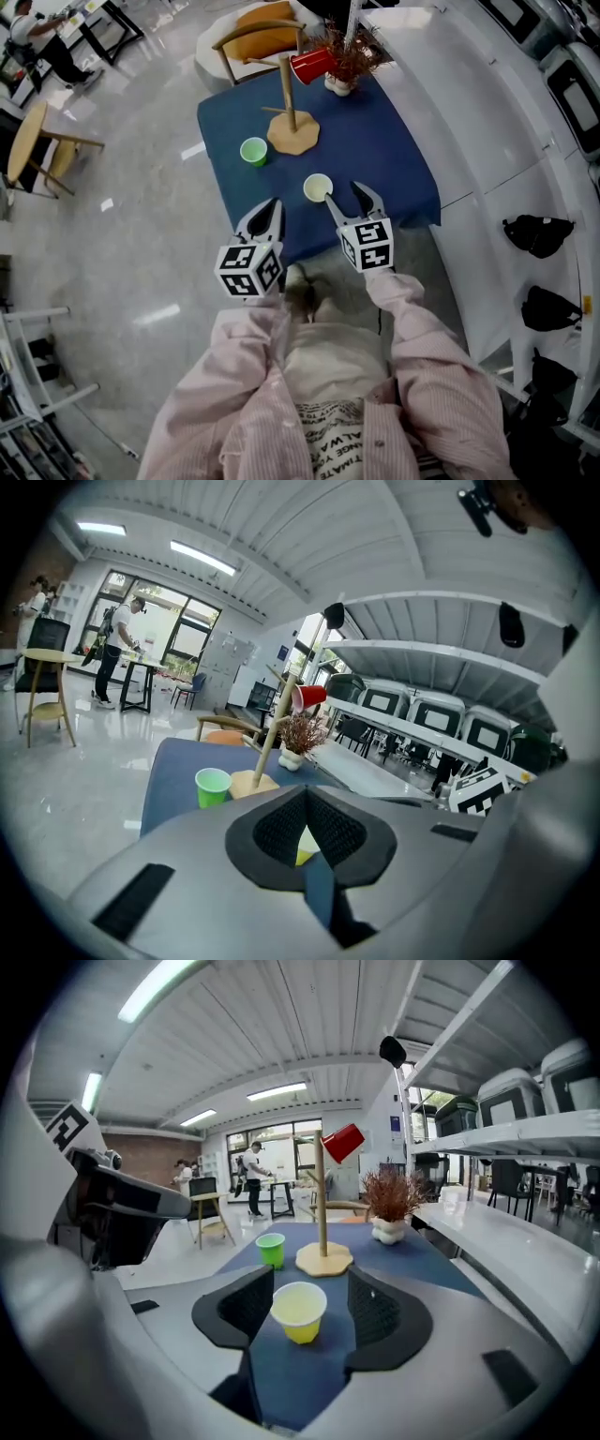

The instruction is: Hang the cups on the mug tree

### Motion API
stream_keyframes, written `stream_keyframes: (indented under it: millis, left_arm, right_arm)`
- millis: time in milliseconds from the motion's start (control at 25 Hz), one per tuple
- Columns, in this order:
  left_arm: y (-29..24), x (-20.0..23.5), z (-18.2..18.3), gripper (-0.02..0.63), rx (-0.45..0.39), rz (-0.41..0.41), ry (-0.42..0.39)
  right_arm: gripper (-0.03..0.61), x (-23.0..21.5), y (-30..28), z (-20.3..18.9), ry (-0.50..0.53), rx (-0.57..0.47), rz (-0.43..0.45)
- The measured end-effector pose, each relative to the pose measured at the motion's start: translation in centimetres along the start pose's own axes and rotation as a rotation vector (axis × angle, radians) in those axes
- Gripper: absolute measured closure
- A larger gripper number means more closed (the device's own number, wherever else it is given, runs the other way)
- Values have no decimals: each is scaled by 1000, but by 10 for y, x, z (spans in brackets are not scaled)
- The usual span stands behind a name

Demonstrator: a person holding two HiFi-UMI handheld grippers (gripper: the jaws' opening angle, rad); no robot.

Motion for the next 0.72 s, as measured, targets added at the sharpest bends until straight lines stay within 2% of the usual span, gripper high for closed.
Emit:
stream_keyframes:
  millis: [80, 320, 720]
  left_arm:
    - [4, -1, -7, 615, 9, 10, 5]
    - [14, -5, -29, 615, 20, 30, 32]
    - [14, 11, -54, 615, 57, 76, 61]
  right_arm:
    - [336, 8, 1, -12, 2, 10, 19]
    - [297, 25, -2, -39, -23, 27, 28]
    - [282, 36, -47, -75, -32, 104, 46]
Point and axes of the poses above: the fingertips, and each gripper's own axes: y backward along the fingers, x to its left, z out of its top, the point moved 7 cm from there along y, backward along the fingers, and after that the axes turned 9 degrees about y, right-handed, at the moved point
